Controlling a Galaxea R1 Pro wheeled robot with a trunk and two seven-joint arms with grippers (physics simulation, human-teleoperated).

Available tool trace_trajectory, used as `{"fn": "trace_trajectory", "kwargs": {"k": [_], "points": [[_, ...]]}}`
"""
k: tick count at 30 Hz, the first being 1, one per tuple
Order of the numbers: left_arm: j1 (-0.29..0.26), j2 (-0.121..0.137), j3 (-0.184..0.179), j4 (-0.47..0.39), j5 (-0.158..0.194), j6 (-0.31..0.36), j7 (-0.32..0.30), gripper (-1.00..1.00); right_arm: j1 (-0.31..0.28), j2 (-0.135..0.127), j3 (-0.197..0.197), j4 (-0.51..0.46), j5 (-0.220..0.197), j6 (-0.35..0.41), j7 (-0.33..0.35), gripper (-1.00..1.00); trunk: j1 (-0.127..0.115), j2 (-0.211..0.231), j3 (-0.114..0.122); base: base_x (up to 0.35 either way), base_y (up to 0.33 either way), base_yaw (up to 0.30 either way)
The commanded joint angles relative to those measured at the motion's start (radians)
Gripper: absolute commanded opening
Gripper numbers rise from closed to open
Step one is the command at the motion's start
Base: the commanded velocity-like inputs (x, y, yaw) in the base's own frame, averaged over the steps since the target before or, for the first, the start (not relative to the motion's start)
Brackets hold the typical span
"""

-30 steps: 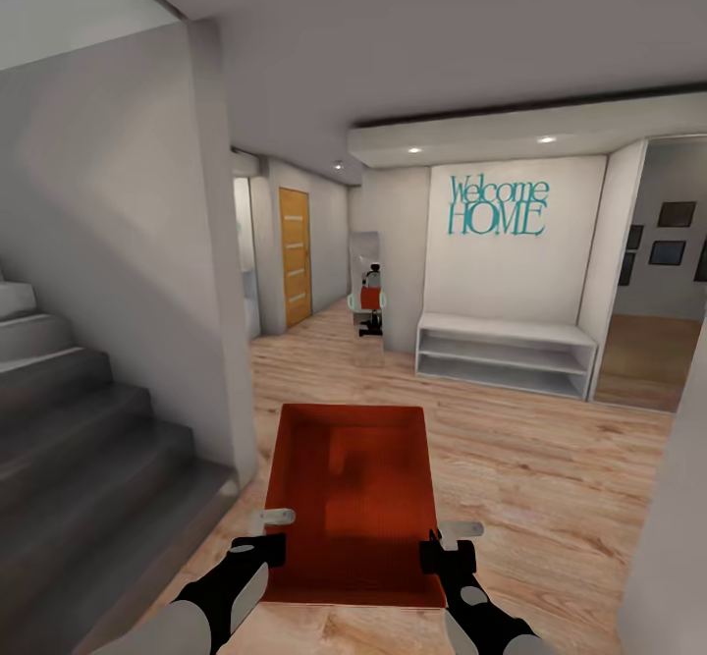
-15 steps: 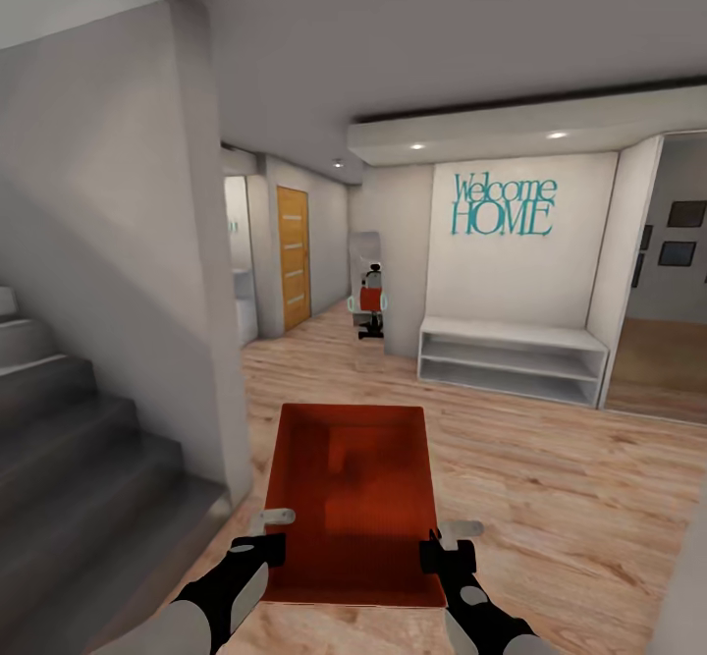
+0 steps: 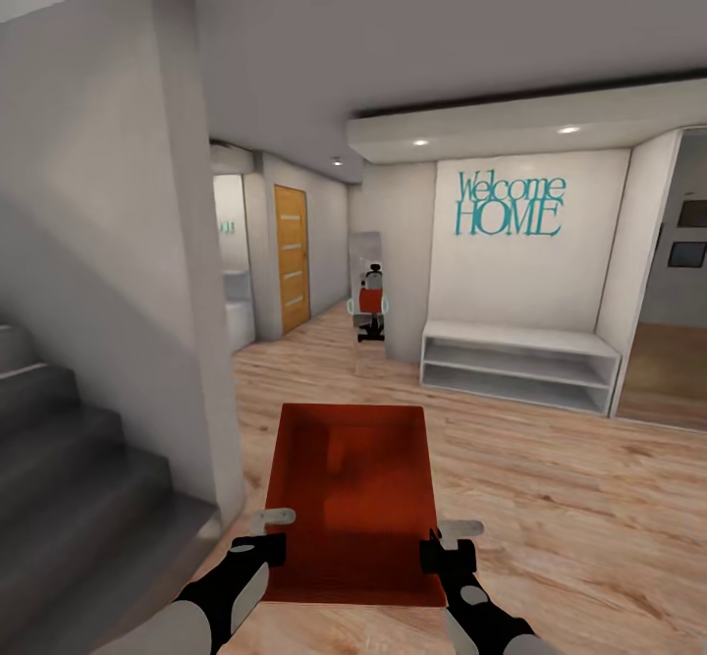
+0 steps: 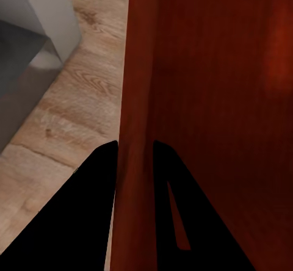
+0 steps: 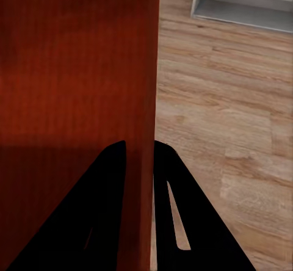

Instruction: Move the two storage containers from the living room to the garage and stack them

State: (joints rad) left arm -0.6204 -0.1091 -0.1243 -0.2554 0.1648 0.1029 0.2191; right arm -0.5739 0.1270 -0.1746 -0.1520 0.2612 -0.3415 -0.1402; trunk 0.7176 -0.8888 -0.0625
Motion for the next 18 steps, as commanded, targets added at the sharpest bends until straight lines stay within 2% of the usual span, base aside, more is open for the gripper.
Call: {"fn": "trace_trajectory", "kwargs": {"k": [1, 18], "points": [[0.0, 0.008, 0.006, -0.002, -0.006, 0.008, 0.017, -1.0, -0.001, 0.0, -0.036, -0.001, 0.012, -0.004, -0.002, -1.0, 0.001, -0.001, -0.002, 0.321, 0.0, 0.0], [-0.001, 0.008, 0.006, -0.002, -0.006, 0.008, 0.017, -1.0, -0.001, 0.0, -0.036, -0.004, 0.012, -0.004, -0.002, -1.0, 0.001, -0.001, -0.002, 0.321, 0.0, 0.0]]}}
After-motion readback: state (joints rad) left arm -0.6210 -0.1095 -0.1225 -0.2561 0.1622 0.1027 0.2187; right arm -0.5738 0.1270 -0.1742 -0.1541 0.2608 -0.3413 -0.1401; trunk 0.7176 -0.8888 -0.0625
